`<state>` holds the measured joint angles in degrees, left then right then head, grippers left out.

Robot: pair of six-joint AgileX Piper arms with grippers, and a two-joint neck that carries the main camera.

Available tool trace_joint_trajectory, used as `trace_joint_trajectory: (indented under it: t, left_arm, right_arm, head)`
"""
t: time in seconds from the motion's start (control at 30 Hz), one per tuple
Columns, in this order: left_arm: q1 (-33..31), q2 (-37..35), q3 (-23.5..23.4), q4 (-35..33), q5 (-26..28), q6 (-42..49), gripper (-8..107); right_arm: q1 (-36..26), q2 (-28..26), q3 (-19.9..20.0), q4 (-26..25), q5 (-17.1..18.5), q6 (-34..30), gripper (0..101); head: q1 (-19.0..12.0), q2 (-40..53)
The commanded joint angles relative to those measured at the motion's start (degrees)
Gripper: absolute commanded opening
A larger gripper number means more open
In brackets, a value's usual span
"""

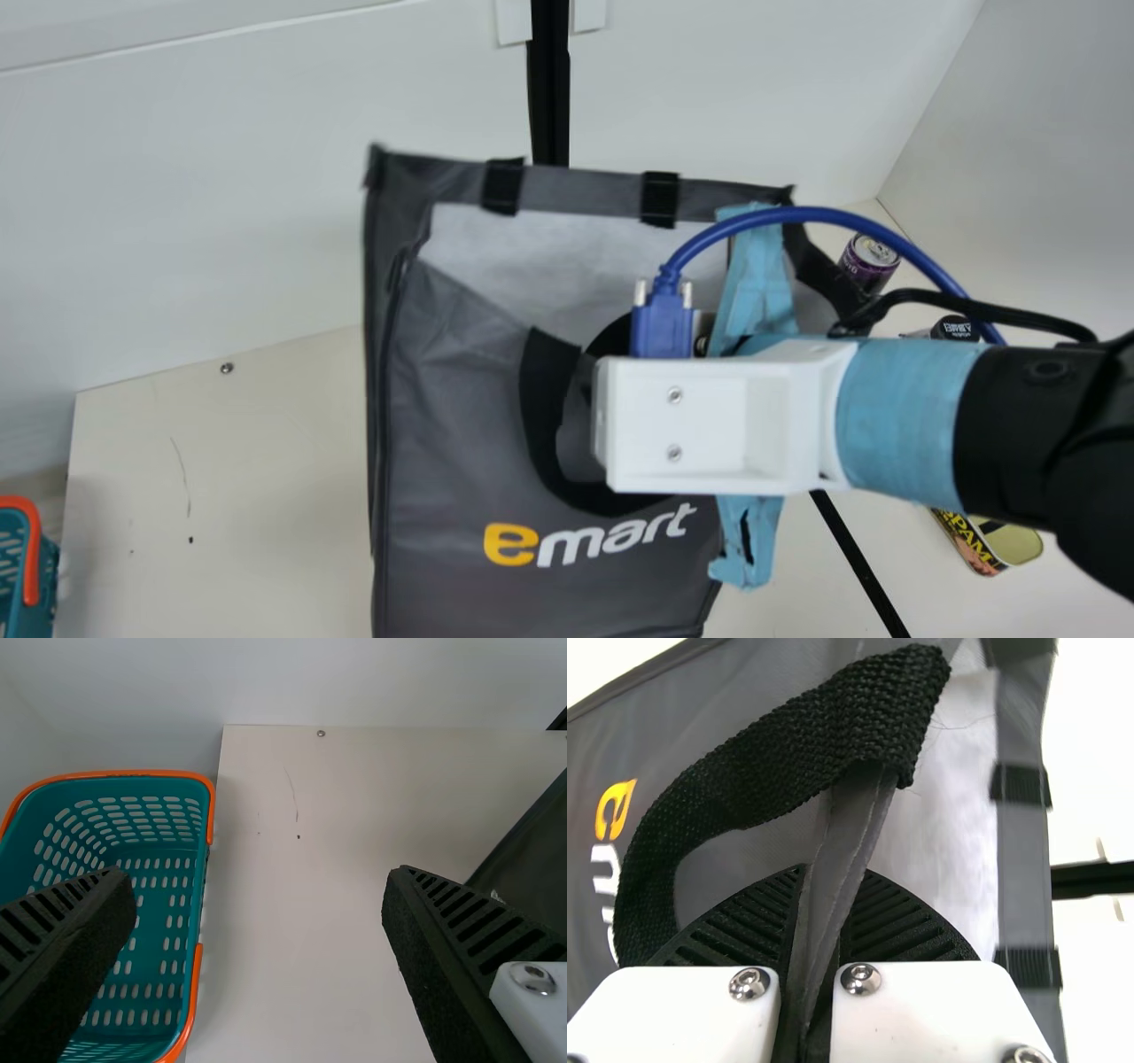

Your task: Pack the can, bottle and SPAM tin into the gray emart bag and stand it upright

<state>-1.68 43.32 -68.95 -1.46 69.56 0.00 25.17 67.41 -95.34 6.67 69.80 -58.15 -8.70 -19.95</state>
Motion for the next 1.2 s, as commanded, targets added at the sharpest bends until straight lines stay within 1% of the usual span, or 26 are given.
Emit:
trace_joint_trajectory:
  t: [0.0,0.3,0.5,0.7,0.87,1.17]
  left_arm:
    - [0.0,0.0,0.0,0.0,0.0,0.0,90]
    - [0.0,0.0,0.0,0.0,0.0,0.0,90]
    - [0.0,0.0,0.0,0.0,0.0,0.0,90]
    - [0.0,0.0,0.0,0.0,0.0,0.0,90]
    - [0.0,0.0,0.0,0.0,0.0,0.0,90]
    - [0.0,0.0,0.0,0.0,0.0,0.0,90]
  right_arm:
    - [2.1,-0.1,0.3,-1.0,0.1,1.3,0]
    - [9.0,-0.8,2.6,-4.8,0.1,6.3,0]
    - [12.3,-1.7,4.2,-6.5,0.1,9.5,20]
    - [14.3,-2.6,5.0,-7.3,0.1,11.6,40]
    - [14.7,-3.6,5.5,-7.2,0.1,12.7,57]
    - [13.8,-5.5,6.2,-5.9,0.1,13.2,87]
  head:
    - [-1.3,0.0]
    - [-1.3,0.0]
    - [-1.3,0.0]
    - [-1.3,0.0]
    - [-1.3,0.0]
    - [-1.3,0.0]
